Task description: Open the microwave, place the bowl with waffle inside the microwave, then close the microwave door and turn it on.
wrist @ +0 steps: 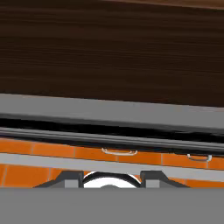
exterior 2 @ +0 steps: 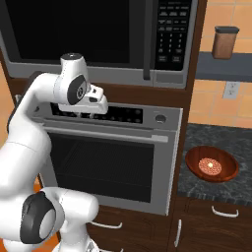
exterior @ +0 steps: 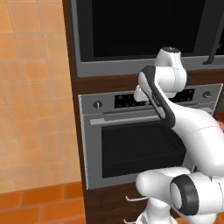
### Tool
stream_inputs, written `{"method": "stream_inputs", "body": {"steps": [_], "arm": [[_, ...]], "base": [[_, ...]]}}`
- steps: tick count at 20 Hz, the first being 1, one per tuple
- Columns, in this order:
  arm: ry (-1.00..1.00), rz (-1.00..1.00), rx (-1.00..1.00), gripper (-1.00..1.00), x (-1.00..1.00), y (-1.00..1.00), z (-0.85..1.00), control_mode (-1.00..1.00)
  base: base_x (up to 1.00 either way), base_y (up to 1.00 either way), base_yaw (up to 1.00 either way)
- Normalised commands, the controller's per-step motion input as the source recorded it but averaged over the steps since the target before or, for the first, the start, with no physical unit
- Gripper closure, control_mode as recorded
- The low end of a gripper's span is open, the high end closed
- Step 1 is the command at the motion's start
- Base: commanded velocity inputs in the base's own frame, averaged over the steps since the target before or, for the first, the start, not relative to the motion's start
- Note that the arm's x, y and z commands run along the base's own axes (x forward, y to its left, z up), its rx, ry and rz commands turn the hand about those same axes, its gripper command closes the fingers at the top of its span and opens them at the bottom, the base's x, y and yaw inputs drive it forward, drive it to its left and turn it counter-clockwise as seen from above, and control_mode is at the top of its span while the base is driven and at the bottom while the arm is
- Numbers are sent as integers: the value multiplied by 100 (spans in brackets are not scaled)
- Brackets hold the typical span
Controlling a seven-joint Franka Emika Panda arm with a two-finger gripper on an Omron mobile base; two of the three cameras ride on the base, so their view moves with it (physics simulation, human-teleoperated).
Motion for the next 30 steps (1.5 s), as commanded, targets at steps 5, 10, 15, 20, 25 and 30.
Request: {"method": "stream_inputs", "body": {"steps": [5,10,15,20,25,30], "arm": [[-3,0,0,-100,-59,0,-9,-100],[-1,0,0,-100,-73,0,-29,-100],[0,0,0,-100,-45,0,-27,-100],[0,0,0,-100,-15,0,-3,100],[0,0,0,-100,0,0,0,100],[0,0,0,-100,0,0,0,100]], "base": [[0,0,0],[0,0,0],[0,0,0],[-3,-3,0],[-2,-38,3],[-12,-77,17]]}}
